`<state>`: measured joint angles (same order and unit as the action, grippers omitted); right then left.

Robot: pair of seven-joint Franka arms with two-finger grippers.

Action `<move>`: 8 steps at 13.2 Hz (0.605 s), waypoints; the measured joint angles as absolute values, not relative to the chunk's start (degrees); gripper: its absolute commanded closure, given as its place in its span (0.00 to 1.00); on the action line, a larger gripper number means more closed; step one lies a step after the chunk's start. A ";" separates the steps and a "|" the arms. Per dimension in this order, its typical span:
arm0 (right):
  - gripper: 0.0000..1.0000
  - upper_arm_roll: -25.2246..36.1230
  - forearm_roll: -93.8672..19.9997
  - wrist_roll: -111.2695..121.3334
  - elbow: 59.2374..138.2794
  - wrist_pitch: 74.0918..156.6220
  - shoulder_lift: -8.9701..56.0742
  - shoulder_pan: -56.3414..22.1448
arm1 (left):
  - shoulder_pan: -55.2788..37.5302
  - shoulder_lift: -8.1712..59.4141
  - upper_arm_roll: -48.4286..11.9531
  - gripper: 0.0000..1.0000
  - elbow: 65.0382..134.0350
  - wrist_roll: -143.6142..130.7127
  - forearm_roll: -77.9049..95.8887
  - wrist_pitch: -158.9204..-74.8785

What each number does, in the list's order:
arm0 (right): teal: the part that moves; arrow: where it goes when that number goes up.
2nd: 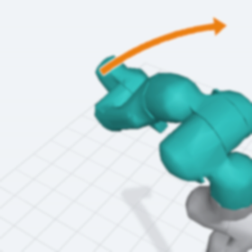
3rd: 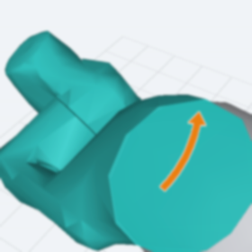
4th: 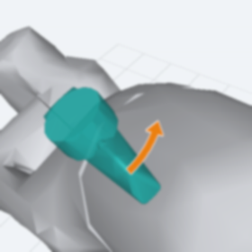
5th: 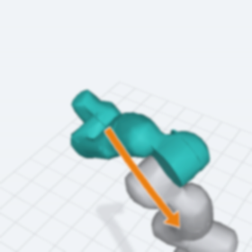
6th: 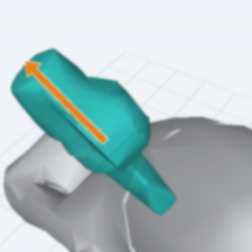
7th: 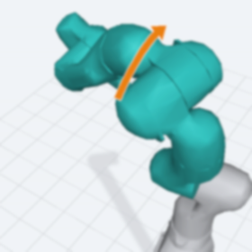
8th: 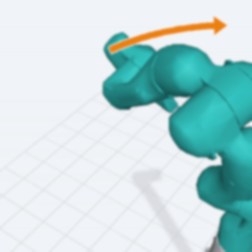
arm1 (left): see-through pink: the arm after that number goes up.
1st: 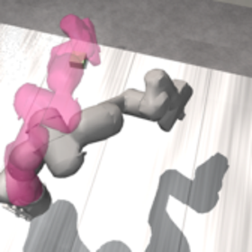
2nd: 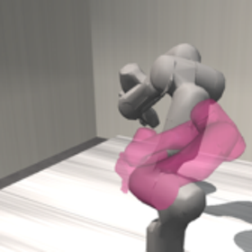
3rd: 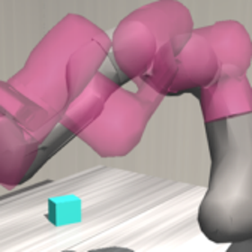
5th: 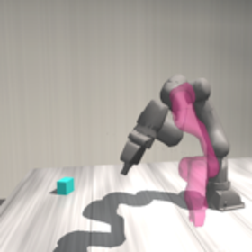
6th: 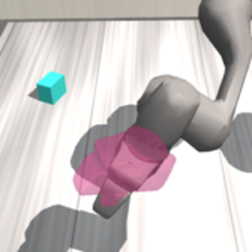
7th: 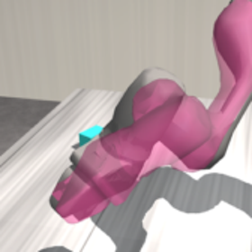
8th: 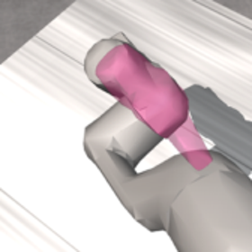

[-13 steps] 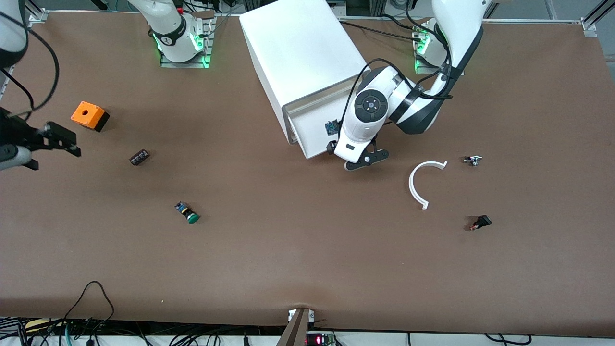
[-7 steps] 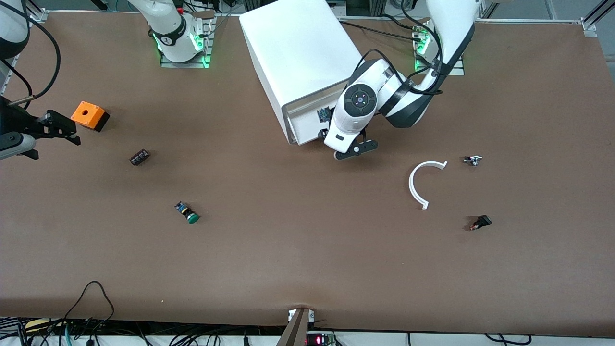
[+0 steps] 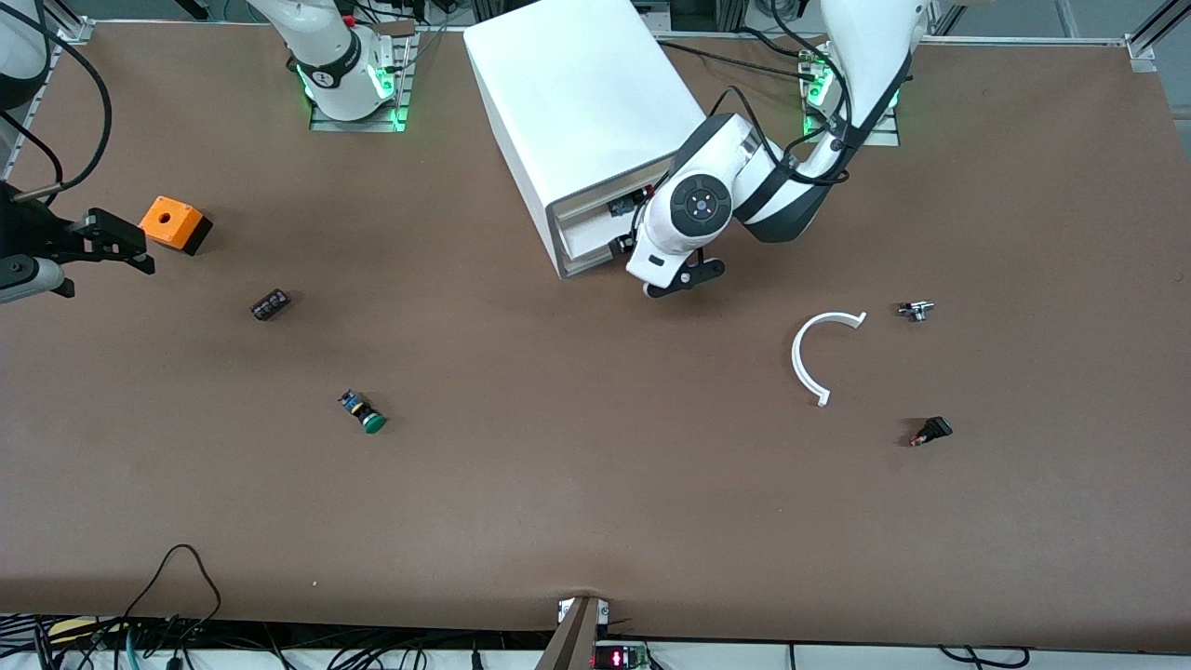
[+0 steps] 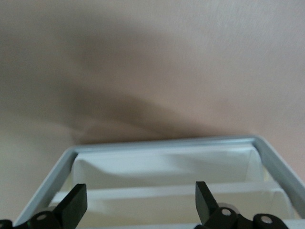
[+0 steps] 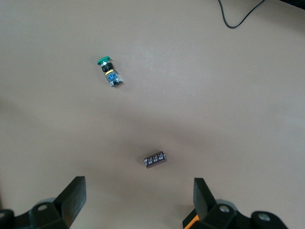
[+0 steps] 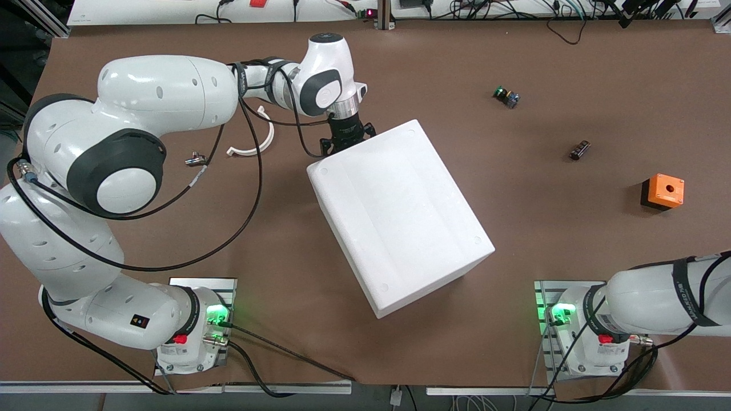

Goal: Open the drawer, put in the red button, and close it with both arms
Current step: 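Push the drawer closed into the cabinet with the left gripper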

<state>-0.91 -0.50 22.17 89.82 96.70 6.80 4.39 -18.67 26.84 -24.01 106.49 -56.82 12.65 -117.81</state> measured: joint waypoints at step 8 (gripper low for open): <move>0.00 0.48 -0.34 22.18 89.80 95.98 6.79 5.21 | -18.65 27.22 -24.10 0.00 106.64 -55.48 14.57 -116.96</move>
<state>0.48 -0.34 22.18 89.80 95.98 6.79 5.21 -18.65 27.22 -24.10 106.64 -55.48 14.57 -116.96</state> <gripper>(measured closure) 0.000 0.000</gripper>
